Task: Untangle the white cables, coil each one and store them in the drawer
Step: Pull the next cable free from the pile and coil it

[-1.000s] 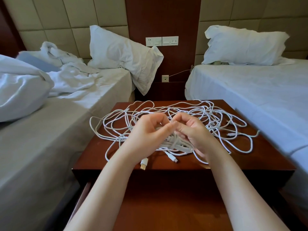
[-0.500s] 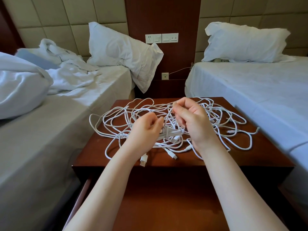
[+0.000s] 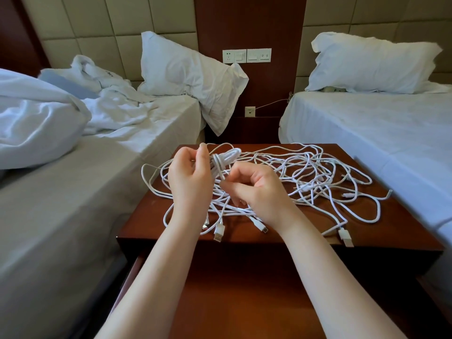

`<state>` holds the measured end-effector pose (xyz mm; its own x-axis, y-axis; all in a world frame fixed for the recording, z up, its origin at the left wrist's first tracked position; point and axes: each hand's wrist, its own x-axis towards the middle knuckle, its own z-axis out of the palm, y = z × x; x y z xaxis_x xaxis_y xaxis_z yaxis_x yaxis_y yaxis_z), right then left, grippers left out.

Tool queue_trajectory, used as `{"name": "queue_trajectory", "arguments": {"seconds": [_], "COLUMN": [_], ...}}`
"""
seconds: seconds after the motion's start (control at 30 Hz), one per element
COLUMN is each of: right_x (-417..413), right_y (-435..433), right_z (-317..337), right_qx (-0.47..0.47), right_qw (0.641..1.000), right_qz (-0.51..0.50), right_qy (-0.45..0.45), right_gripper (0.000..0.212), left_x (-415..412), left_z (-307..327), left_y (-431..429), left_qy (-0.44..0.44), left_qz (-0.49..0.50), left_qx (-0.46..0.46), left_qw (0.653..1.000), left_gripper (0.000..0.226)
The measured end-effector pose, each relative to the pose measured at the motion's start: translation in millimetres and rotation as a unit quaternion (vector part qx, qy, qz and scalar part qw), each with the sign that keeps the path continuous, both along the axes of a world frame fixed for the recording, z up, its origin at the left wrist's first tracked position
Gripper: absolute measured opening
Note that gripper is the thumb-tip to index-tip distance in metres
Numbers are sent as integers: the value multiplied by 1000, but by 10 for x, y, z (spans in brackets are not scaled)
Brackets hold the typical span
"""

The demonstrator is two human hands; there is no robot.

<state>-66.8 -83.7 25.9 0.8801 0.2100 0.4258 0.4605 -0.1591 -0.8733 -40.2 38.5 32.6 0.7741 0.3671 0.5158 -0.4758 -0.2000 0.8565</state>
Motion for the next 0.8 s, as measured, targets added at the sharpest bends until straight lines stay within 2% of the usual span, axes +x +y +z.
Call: {"name": "queue_trajectory", "arguments": {"seconds": [0.1, 0.2, 0.33, 0.4, 0.47, 0.6, 0.73, 0.8], "right_x": [43, 69, 44, 51, 69, 86, 112, 105], "right_y": [-47, -152, -317, -351, -359, -366, -394, -380], "right_z": [-33, -51, -61, -73, -78, -93, -113, -103], "right_qx": [27, 51, 71, 71, 75, 55, 43, 48], "right_qw": [999, 998, 992, 990, 986, 984, 990, 994], "right_qz": [-8, 10, 75, 92, 101, 98, 67, 60], "right_qy": [21, 40, 72, 83, 109, 135, 113, 82], "right_gripper": [14, 10, 17, 21, 15, 14, 19, 15], "left_x": [-15, -28, -82, -126, -162, -172, -139, -110], "left_z": [5, 23, 65, 88, 103, 93, 77, 67], "left_y": [9, 55, 64, 58, 60, 80, 90, 99], "left_qy": [4, 20, 37, 38, 40, 51, 49, 65], "left_qz": [-77, -198, -304, -316, -320, -326, -285, -283], "left_qx": [-24, -20, 65, 107, 143, 171, 218, 199], "left_qw": [997, 980, 950, 942, 936, 929, 932, 936], "left_gripper": [39, 40, 39, 35, 33, 31, 30, 33]}}
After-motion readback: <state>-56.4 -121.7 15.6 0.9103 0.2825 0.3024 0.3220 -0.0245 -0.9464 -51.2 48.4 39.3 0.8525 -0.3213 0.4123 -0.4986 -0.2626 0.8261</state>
